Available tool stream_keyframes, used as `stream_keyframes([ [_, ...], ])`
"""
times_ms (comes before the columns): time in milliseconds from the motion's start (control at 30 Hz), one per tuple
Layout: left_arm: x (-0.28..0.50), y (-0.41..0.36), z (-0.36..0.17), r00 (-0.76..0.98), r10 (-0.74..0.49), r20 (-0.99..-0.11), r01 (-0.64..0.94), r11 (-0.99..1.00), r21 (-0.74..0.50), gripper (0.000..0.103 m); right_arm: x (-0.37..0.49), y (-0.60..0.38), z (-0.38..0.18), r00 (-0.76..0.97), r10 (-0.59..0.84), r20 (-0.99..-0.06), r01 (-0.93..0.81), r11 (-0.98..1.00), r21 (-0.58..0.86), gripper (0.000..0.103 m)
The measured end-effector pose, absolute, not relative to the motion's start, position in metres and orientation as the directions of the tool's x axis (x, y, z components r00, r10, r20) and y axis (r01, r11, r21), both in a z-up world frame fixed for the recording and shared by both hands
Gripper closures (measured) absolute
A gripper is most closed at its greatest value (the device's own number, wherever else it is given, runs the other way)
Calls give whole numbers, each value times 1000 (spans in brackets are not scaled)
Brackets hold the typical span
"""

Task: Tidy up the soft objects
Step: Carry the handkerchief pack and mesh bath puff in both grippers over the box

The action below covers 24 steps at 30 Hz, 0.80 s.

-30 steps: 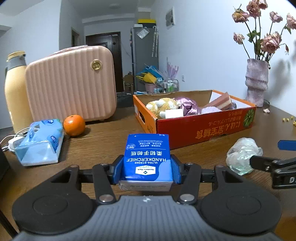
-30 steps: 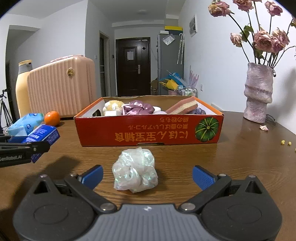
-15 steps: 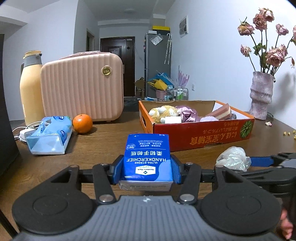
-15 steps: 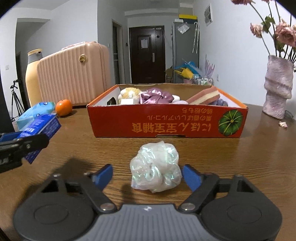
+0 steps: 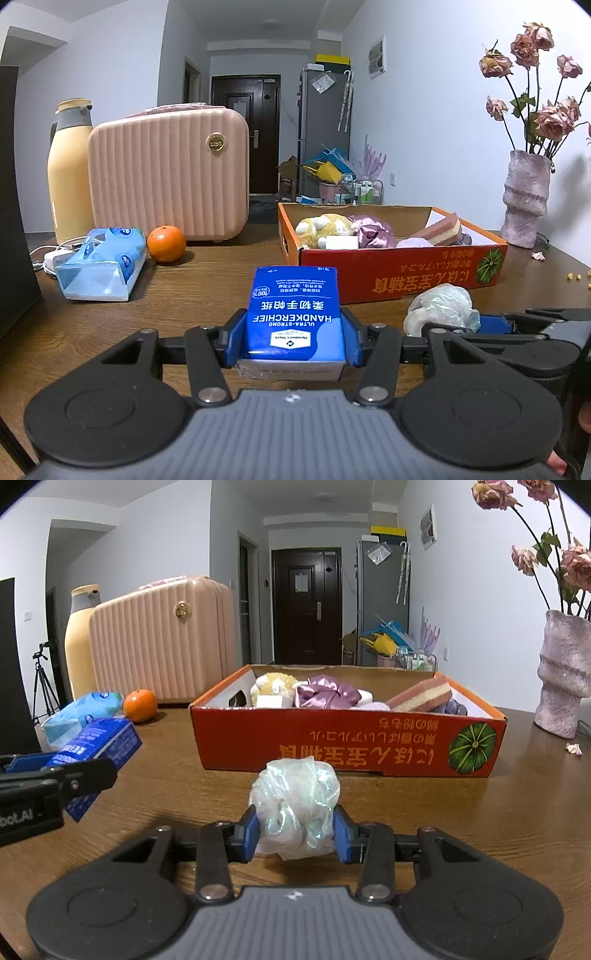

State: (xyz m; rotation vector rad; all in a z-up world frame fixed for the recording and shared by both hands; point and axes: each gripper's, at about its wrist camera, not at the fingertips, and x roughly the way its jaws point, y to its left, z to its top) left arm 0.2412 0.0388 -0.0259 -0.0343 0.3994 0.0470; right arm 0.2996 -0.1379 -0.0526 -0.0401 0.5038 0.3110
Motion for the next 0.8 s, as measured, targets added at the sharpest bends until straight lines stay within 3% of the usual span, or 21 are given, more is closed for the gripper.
stream_keyframes([
  [800, 260, 10, -17, 946, 75, -315, -80, 997, -1, 51, 301, -164, -33, 918, 276, -284, -265, 961, 77, 64],
])
